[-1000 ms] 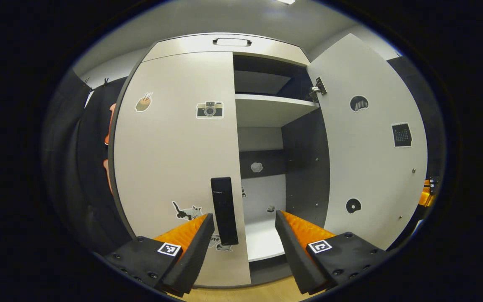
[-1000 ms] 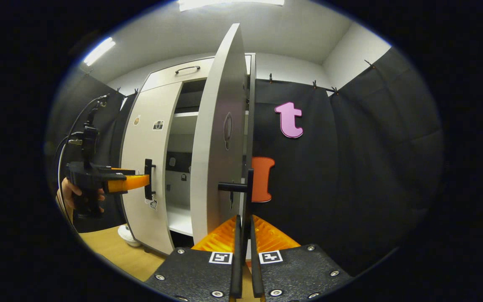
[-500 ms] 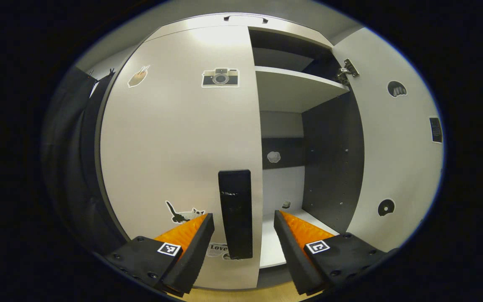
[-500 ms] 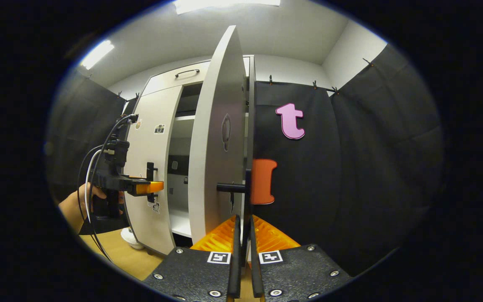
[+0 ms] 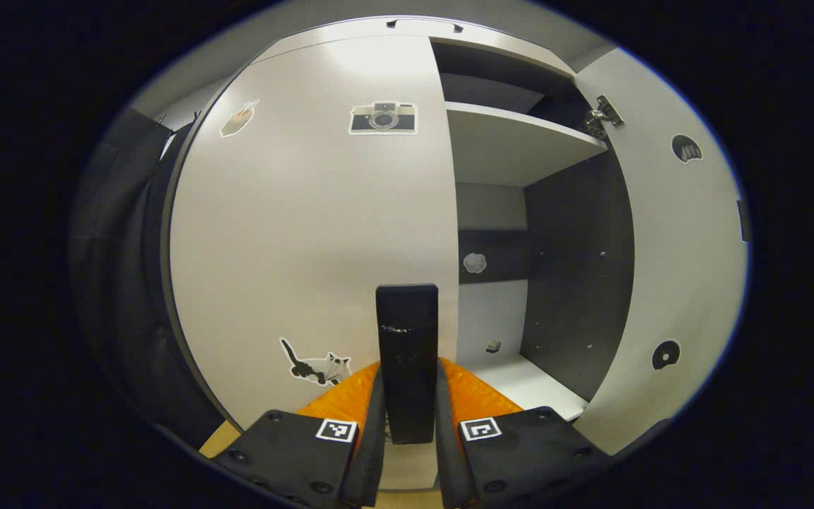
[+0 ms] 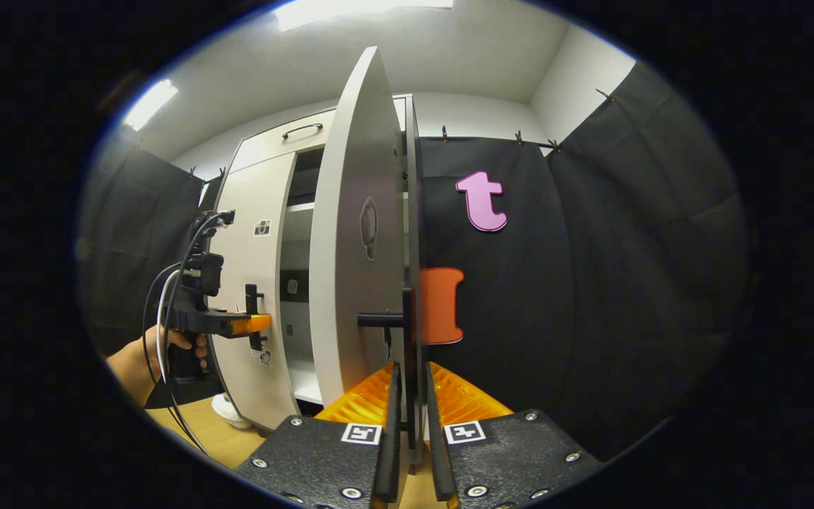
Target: Open the right door of the double-door shoe cabinet with the right hand, and open the left door with the left hand.
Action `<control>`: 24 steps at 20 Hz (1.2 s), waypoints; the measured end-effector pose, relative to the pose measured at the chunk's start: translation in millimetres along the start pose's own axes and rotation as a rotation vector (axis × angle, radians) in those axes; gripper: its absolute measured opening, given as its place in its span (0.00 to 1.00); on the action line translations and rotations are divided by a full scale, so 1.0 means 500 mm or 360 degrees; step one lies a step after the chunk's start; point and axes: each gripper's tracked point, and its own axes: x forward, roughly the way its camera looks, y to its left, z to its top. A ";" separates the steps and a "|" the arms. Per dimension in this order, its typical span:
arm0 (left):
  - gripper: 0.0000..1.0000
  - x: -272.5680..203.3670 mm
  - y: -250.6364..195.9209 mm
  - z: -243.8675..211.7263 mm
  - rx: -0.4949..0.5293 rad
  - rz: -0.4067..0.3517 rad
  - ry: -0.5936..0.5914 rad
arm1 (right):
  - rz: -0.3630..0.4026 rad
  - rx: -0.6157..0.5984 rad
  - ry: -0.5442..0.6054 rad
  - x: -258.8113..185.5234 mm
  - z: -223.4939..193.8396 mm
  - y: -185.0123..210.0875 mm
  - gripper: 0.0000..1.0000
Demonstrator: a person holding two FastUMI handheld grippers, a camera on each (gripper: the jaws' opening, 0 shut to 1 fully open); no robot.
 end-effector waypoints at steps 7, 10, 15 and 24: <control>0.33 -0.011 -0.002 -0.005 -0.0025 -0.0106 0.0013 | -0.0026 -0.0122 -0.0018 -0.059 0.030 -0.008 0.56; 0.30 -0.039 0.001 -0.007 -0.0042 -0.0124 0.0015 | -0.0072 -0.0183 -0.0051 -0.074 0.055 -0.030 0.65; 0.29 -0.120 0.018 -0.013 -0.0044 -0.0167 -0.0020 | -0.0055 -0.0257 -0.0068 -0.081 0.072 -0.043 0.76; 0.27 -0.209 0.073 -0.033 -0.0044 -0.0207 -0.0063 | -0.0123 -0.0302 -0.0070 -0.089 0.066 -0.056 0.88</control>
